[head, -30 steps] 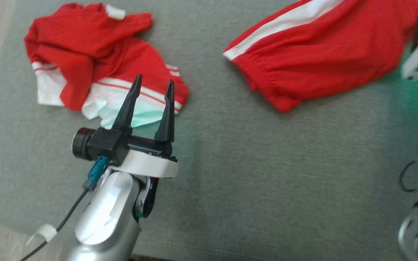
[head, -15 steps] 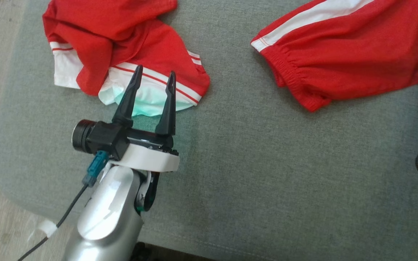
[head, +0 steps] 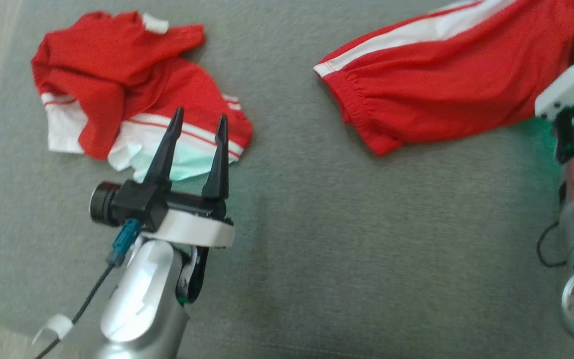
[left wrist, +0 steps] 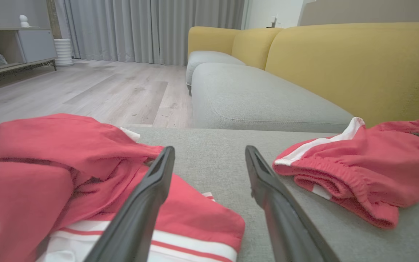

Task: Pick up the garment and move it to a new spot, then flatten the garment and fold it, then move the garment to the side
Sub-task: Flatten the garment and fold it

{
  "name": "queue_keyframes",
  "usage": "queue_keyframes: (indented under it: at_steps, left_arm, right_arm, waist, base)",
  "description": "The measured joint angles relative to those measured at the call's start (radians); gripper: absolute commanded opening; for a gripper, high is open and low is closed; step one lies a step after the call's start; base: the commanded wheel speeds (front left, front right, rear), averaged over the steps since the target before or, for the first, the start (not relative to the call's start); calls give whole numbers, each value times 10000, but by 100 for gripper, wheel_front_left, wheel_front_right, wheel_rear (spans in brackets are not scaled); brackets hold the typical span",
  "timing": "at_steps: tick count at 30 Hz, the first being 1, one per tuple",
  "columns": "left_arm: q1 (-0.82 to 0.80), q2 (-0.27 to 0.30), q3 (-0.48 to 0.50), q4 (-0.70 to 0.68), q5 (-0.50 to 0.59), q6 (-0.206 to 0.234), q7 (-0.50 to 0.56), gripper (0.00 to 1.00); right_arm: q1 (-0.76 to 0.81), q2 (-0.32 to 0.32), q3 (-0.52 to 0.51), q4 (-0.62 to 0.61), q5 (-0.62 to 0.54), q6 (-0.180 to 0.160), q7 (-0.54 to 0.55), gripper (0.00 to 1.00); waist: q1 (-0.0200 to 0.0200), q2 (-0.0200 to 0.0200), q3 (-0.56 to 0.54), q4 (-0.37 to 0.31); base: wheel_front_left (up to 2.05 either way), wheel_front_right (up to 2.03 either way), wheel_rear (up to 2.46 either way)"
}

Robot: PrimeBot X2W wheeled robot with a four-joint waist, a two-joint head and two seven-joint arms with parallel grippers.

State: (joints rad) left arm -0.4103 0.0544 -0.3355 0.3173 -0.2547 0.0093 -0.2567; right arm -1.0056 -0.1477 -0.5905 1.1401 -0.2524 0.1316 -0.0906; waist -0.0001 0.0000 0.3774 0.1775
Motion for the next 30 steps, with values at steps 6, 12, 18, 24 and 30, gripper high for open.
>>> queue_keyframes:
  at_steps: [6,12,18,24,30]
  left_arm:
    - [491,8,159,92,96,-21,0,100]
    - [817,8,238,199,96,-96,0,100]
    - [925,6,339,207,128,-109,0,100]
    - [999,8,468,207,198,-184,0,100]
    - [1081,6,516,305,274,-192,2,100]
  right_arm:
    - [976,-42,261,77,1014,0,-608,0]
    - [2241,-414,201,-221,1743,0,-675,0]
    - [3332,-966,-268,-880,1837,0,-571,0]
    - [3548,-769,-291,-1407,2105,-2,-437,0]
    - [3614,-472,431,-1958,2637,-2,-468,0]
  waist:
    - [0,0,-651,-648]
    - [-1,0,-1279,-1085]
    - [-1,0,-1530,-1191]
    - [0,0,-1476,-1056]
    - [1,0,-1520,-958]
  base:
    - [0,0,0]
    - [0,0,0]
    - [0,0,0]
    - [0,0,0]
    - [0,0,0]
